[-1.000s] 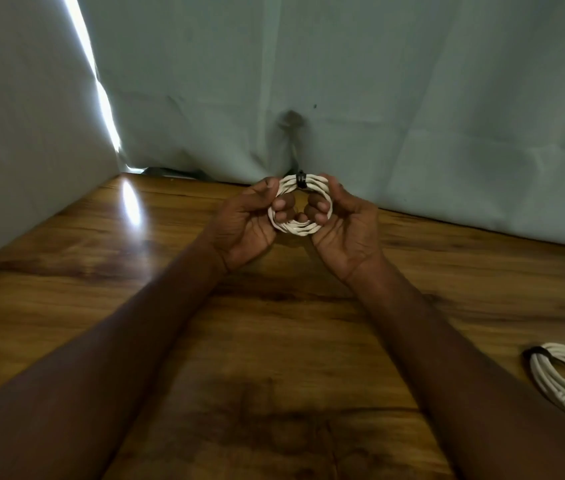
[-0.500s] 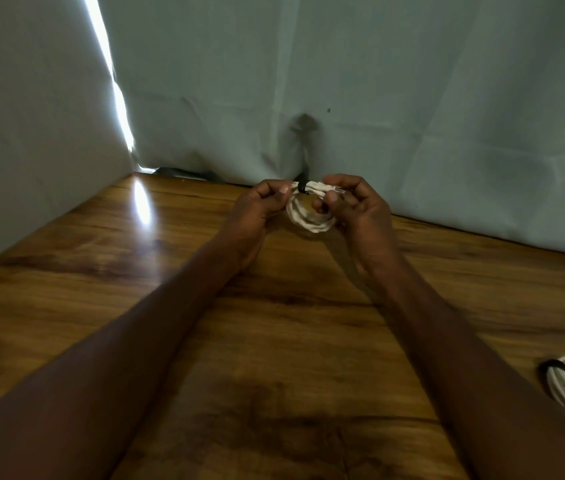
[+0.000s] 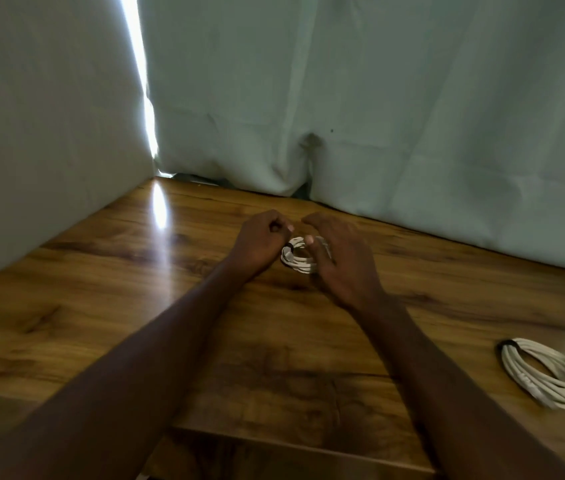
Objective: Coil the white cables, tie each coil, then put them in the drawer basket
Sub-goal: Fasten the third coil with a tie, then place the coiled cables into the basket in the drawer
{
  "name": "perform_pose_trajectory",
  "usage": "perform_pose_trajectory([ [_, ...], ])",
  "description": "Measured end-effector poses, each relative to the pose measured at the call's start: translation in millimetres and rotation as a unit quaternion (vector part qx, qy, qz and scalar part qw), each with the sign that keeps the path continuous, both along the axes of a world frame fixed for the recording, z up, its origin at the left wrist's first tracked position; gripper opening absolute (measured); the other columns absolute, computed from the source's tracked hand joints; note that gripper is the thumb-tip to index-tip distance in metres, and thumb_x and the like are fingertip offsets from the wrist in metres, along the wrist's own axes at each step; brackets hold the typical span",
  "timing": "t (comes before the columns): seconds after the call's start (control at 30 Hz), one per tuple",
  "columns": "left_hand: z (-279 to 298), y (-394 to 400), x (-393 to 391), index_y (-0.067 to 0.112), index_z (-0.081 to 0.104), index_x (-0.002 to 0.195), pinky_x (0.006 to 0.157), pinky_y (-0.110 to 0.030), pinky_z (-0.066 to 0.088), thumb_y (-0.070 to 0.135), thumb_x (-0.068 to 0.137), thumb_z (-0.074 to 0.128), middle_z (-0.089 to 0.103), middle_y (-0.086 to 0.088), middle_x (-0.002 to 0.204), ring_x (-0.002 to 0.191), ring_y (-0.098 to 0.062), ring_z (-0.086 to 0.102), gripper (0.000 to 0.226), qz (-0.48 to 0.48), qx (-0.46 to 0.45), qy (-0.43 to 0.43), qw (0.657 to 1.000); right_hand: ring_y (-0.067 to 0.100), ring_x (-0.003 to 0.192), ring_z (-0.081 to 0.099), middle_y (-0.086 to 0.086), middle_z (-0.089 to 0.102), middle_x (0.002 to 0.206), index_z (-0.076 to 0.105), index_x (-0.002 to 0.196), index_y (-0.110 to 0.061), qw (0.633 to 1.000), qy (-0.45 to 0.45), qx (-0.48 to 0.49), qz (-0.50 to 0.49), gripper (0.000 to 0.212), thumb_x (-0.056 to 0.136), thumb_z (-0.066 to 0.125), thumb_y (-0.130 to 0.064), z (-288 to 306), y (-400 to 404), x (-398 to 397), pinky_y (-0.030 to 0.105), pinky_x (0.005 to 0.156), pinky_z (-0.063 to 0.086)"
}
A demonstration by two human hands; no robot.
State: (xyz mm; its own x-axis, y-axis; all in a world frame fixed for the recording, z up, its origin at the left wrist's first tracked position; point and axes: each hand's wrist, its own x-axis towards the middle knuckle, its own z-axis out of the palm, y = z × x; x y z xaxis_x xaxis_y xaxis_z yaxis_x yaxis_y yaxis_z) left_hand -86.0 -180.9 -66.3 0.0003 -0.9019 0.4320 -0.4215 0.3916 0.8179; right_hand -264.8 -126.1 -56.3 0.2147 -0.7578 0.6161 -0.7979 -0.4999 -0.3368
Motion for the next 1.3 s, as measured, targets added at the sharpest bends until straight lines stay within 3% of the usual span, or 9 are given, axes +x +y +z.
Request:
perform_pose_trajectory([
  [0.17,-2,2,-4,0.017,0.074,0.110,0.086,-0.033,0.053,0.021,0.099,0.060,0.073,0.002,0.104,0.095,-0.013,0.066,0.017,-0.030,-0.008,-0.103,0.994,0.016,0.160,0.002,-0.014,0.004,0.173,0.011,0.164,-0.038,0.964,0.160,0.208,-0.044,0.062,0.106,0.010,-0.062,-11,-5,3,0.062,0.123,0.006],
  [0.37,5,10,-6,0.019,0.075,0.102,0.084,-0.039,0.054,0.022,0.097,0.062,0.071,0.003,0.099,0.092,-0.013,0.064,0.015,-0.037,-0.009,-0.148,0.988,0.016,0.160,-0.008,-0.013,-0.009,0.173,0.003,0.165,-0.032,0.954,0.167,0.244,-0.053,0.065,0.108,0.013,-0.060,-10,-6,4,0.064,0.124,0.003],
  [0.5,11,24,-13,0.010,0.072,0.101,0.092,-0.039,0.048,0.027,0.090,0.065,0.068,-0.002,0.103,0.099,-0.020,0.058,0.022,0.018,0.006,-0.203,0.979,0.016,0.160,0.003,-0.008,0.005,0.174,0.012,0.165,-0.029,0.975,0.082,0.201,-0.050,0.063,0.109,0.020,-0.055,-9,1,2,0.061,0.124,0.009],
  [0.63,9,45,-16,0.014,0.066,0.104,0.093,-0.045,0.050,0.050,0.078,0.056,0.065,-0.010,0.114,0.109,-0.031,0.058,0.045,0.103,0.079,-0.247,0.960,0.023,0.134,0.051,0.002,0.060,0.143,0.058,0.139,-0.022,0.994,-0.058,0.053,-0.077,0.045,0.105,0.037,-0.042,-6,21,-7,0.048,0.112,0.039],
  [0.73,8,68,-19,0.013,0.065,0.100,0.085,-0.044,0.052,0.043,0.082,0.063,0.068,-0.009,0.103,0.098,-0.031,0.062,0.035,0.099,0.094,-0.211,0.968,0.024,0.099,0.064,0.007,0.072,0.106,0.072,0.110,-0.011,0.978,-0.171,0.016,-0.117,0.030,0.104,0.048,-0.027,-5,41,-14,0.043,0.090,0.051],
  [0.83,5,97,-25,0.018,0.066,0.090,0.071,-0.035,0.045,0.033,0.085,0.070,0.069,0.000,0.088,0.087,-0.022,0.063,0.017,0.080,0.085,-0.156,0.981,0.020,0.100,0.066,0.003,0.074,0.107,0.075,0.108,-0.014,0.961,-0.240,-0.001,-0.136,0.024,0.099,0.053,-0.016,-4,73,-25,0.036,0.091,0.053],
  [1.03,4,156,-63,0.020,0.076,0.089,0.073,-0.028,0.046,0.020,0.083,0.072,0.072,0.004,0.078,0.080,-0.016,0.067,0.007,0.009,0.071,-0.125,0.990,0.023,0.108,0.067,-0.001,0.075,0.112,0.076,0.105,-0.019,0.972,-0.119,-0.032,-0.202,0.029,0.085,0.058,-0.009,16,150,-91,0.042,0.097,0.051],
  [1.17,4,188,-102,0.023,0.078,0.089,0.067,-0.025,0.042,0.019,0.083,0.076,0.069,0.010,0.073,0.070,-0.008,0.063,0.008,-0.036,0.072,-0.092,0.993,0.031,0.119,0.064,0.006,0.071,0.126,0.072,0.122,-0.021,0.941,0.032,0.133,-0.308,0.036,0.087,0.064,-0.017,41,186,-156,0.040,0.097,0.051],
  [1.3,5,213,-144,0.025,0.080,0.091,0.071,-0.027,0.046,0.023,0.081,0.076,0.074,0.009,0.082,0.079,-0.010,0.067,0.011,-0.051,0.075,-0.090,0.992,0.031,0.124,0.061,0.006,0.069,0.131,0.072,0.122,-0.035,0.901,0.117,0.235,-0.345,0.029,0.094,0.066,-0.039,41,202,-197,0.041,0.100,0.048],
])
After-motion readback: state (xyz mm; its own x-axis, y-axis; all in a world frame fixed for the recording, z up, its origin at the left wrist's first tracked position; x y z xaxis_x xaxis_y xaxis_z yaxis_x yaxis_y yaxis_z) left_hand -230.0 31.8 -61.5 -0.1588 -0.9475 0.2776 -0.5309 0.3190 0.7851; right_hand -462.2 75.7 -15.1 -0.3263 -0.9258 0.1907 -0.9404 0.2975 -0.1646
